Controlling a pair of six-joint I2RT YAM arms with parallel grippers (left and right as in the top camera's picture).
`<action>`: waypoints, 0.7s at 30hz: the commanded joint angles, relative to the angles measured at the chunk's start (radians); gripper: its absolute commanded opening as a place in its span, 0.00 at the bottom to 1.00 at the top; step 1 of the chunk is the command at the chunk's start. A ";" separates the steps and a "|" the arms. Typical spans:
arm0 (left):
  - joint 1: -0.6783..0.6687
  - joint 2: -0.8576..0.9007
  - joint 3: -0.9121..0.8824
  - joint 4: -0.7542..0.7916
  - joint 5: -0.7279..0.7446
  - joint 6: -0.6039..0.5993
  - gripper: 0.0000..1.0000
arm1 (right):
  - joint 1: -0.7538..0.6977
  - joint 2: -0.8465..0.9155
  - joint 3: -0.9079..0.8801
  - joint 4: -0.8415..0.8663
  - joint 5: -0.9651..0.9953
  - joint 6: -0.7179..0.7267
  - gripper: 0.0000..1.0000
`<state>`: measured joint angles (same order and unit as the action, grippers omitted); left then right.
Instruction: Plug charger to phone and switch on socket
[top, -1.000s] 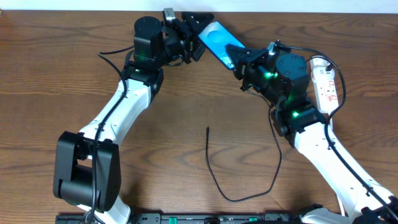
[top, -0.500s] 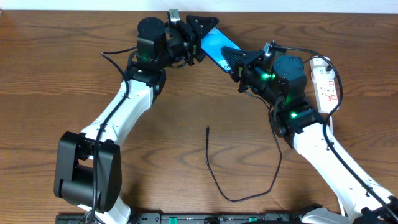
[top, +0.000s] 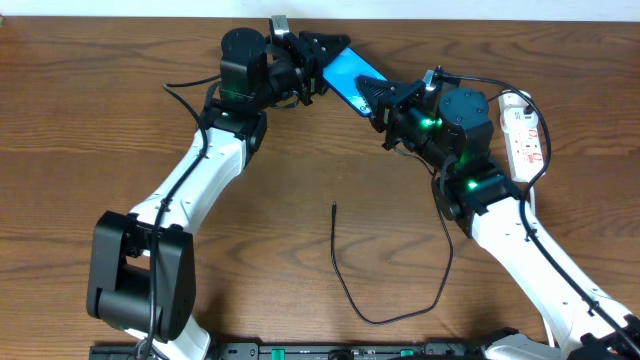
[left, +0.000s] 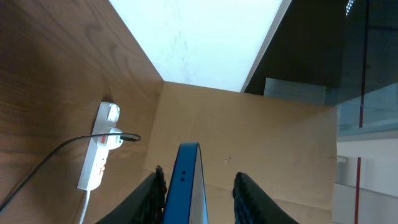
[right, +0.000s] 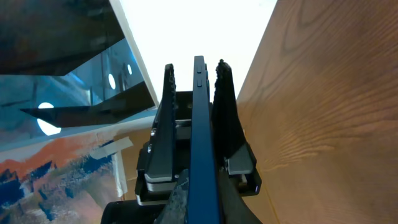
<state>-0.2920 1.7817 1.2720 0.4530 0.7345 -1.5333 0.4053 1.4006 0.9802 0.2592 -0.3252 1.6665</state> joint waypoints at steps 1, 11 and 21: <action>0.000 -0.022 0.018 0.006 0.014 0.006 0.31 | 0.022 -0.007 0.011 0.013 -0.017 0.000 0.01; -0.002 -0.022 0.018 0.006 0.014 0.005 0.08 | 0.029 -0.007 0.011 -0.002 -0.010 -0.007 0.01; -0.002 -0.022 0.018 0.006 0.013 0.005 0.08 | 0.029 -0.007 0.011 -0.009 -0.010 -0.007 0.01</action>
<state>-0.2901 1.7817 1.2720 0.4496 0.7345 -1.5646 0.4156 1.4002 0.9806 0.2562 -0.3061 1.6825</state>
